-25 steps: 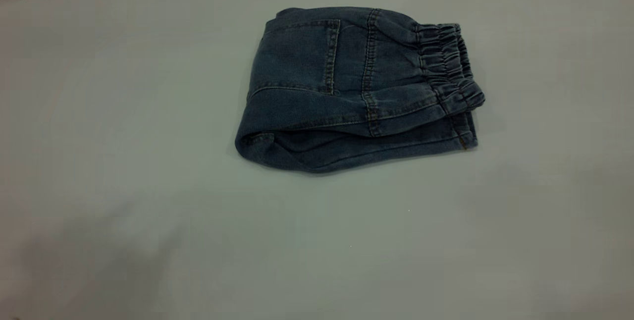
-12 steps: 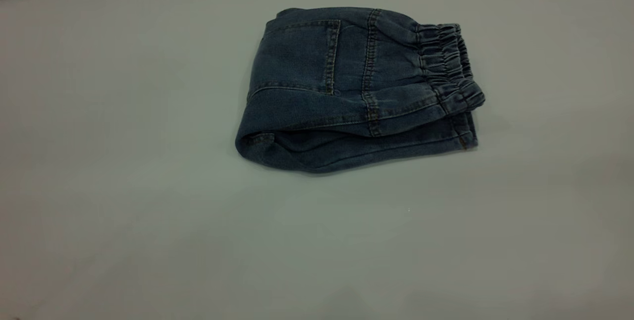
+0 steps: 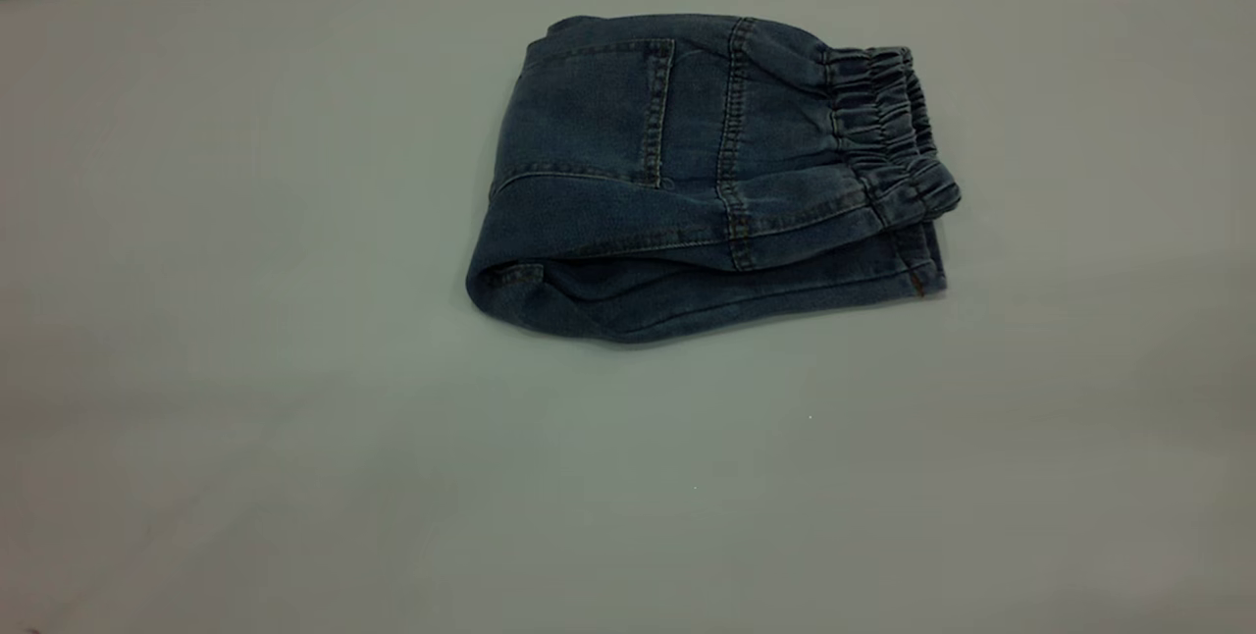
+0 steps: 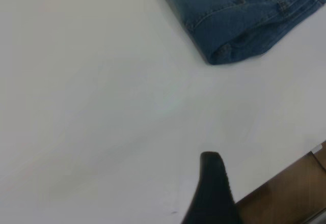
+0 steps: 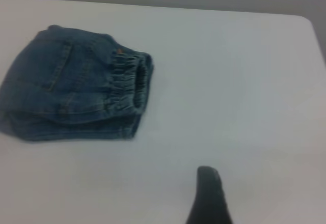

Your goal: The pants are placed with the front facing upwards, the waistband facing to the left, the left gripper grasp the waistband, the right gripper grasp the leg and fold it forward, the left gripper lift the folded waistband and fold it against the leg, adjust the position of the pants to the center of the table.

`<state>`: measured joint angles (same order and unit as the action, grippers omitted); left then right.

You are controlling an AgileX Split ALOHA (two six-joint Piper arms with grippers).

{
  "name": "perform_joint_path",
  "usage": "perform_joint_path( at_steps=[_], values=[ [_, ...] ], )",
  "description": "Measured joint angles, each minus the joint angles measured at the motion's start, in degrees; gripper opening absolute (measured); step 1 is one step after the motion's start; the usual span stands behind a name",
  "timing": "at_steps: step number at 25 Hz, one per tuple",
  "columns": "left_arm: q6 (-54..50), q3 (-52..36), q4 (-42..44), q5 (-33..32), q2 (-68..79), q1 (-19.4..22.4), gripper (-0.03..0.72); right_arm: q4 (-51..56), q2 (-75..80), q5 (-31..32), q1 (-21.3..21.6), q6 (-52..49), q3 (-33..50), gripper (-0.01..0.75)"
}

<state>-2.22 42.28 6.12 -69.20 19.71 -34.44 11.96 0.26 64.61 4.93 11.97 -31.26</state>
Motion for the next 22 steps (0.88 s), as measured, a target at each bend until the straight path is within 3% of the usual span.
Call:
perform_joint_path(
  at_steps=[12, 22],
  values=[
    [1.31, -13.18, -4.80, 7.52, -8.43, 0.00, 0.485, 0.02, -0.26, -1.49, 0.01, -0.85, 1.13, 0.437],
    [1.31, -13.50, -4.78, 7.58, -11.42, 0.00, 0.485, 0.28, -0.26, -1.39, 0.01, -0.32, 1.13, 0.437]
  ],
)
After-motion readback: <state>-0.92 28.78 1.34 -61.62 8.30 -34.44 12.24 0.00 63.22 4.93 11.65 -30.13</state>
